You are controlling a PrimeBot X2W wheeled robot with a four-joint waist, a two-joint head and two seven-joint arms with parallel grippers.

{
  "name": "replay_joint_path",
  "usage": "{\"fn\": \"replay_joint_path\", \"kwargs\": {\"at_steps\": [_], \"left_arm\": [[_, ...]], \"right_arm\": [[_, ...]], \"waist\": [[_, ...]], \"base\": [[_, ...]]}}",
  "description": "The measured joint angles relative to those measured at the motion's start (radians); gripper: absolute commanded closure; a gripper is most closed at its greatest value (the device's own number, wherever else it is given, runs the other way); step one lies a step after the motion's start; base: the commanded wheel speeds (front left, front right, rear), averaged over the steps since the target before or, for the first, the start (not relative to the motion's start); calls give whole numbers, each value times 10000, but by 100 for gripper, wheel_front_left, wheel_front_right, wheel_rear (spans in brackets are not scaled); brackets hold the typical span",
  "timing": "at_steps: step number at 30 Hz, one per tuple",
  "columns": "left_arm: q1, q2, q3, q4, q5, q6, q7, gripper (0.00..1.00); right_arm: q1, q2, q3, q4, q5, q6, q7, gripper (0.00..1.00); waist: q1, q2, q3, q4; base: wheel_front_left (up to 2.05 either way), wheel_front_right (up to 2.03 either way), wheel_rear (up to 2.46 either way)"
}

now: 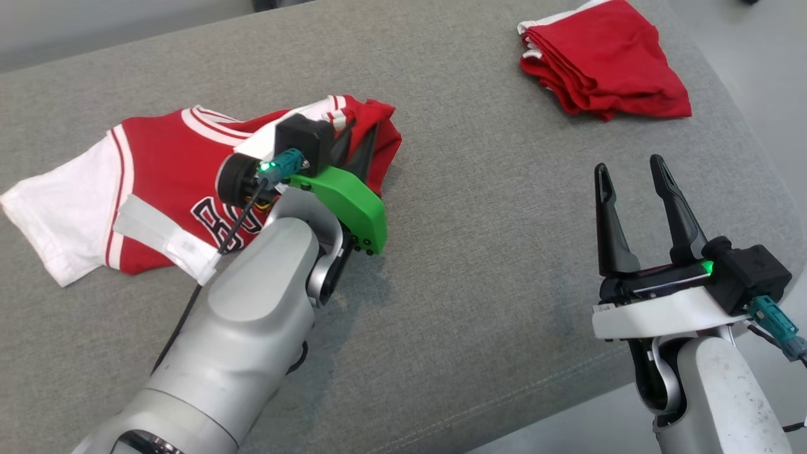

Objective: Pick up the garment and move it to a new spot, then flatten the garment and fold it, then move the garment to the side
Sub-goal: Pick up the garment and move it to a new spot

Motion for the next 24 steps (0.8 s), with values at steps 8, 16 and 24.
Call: {"fn": "replay_joint_path", "kwargs": {"at_steps": [8, 16, 24], "left_arm": [[306, -36, -1549, -40, -1041, 311, -219, 0], [128, -21, -1812, -328, -1081, 322, -297, 0], [986, 138, -786, -1509, -230, 221, -309, 0]], "right_arm": [[-97, 0, 6, 75, 98, 0, -2, 0], [-41, 4, -470, 207, -102, -2, -2, 0], [271, 10, -541, 426, -313, 0, -2, 0]], "waist": [[0, 0, 479, -592], [0, 0, 362, -99], [0, 0, -361, 676]], "base": [[0, 0, 0], [0, 0, 0], [0, 0, 0]]}}
